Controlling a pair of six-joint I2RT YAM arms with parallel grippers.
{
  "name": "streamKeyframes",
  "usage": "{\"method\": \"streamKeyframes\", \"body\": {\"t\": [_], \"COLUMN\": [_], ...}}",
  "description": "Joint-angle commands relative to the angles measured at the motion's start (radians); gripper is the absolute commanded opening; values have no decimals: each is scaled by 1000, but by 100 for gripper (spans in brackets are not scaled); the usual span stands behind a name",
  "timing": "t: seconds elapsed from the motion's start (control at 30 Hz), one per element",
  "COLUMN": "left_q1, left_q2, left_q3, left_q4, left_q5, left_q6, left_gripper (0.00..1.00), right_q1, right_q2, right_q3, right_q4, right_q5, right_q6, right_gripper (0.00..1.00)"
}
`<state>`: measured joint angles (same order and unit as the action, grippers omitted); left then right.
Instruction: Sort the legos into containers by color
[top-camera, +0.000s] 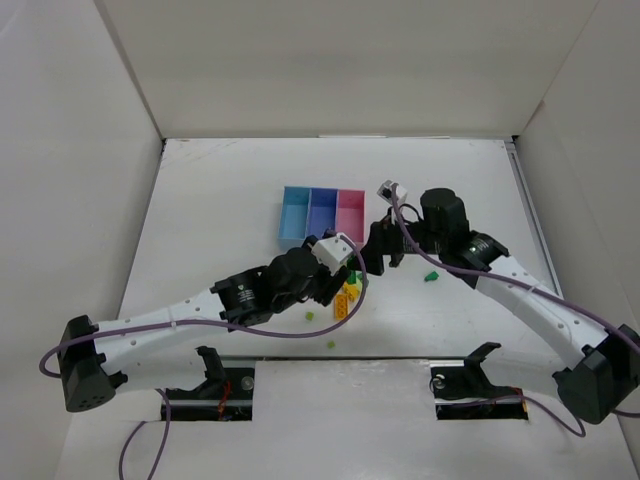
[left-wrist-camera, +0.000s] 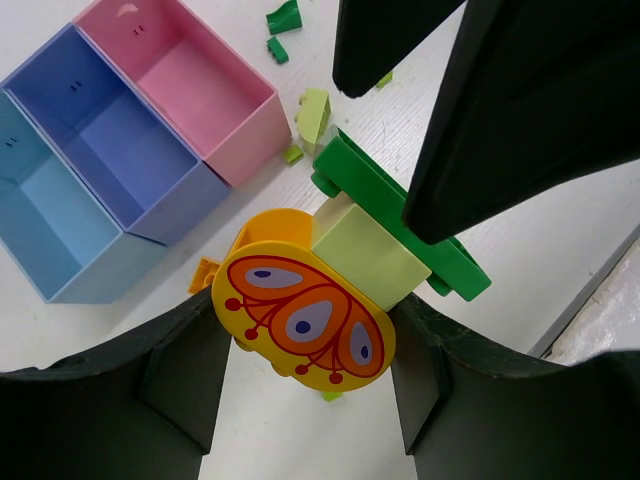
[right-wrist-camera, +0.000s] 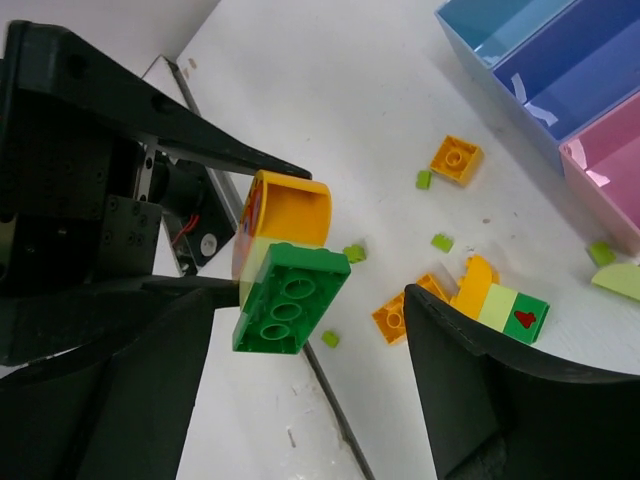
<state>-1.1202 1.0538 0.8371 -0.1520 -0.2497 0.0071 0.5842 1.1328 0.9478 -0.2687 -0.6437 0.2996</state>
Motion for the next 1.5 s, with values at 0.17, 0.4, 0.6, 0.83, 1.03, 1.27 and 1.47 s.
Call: {"method": "streamKeyframes", "body": {"t": [0.17, 0.4, 0.6, 0.83, 1.03, 1.27, 1.47], "left_q1": [-6, -6, -6, -6, -6, -6, -6], "left_q2": [-20, -49, -69, -60, -60, -80, -124], "left_q3": [53, 43, 43, 34, 25, 3, -26], "left_q4": [66, 95, 106, 106, 115, 106, 97], "left_q5": [-19, -19, -10, -28, -72, -137, -181], "left_q6": [16, 16, 16, -2, -12, -45, -68], "left_gripper": [17, 17, 17, 15, 12, 7, 7], "right_q1": [20, 20, 20, 20, 20, -72, -168], "right_q2": [13, 31, 31, 12, 12, -34, -65], "right_q3": [20, 20, 11, 11, 11, 2, 2], "right_q4": [89, 111, 111, 111, 111, 59, 17], "right_q5": [-5, -66, -76, -99, -149, -149, -163], "right_q6": [4, -17, -17, -27, -48, -74, -103], "right_gripper": [77, 67, 54, 41, 14, 12, 9]}}
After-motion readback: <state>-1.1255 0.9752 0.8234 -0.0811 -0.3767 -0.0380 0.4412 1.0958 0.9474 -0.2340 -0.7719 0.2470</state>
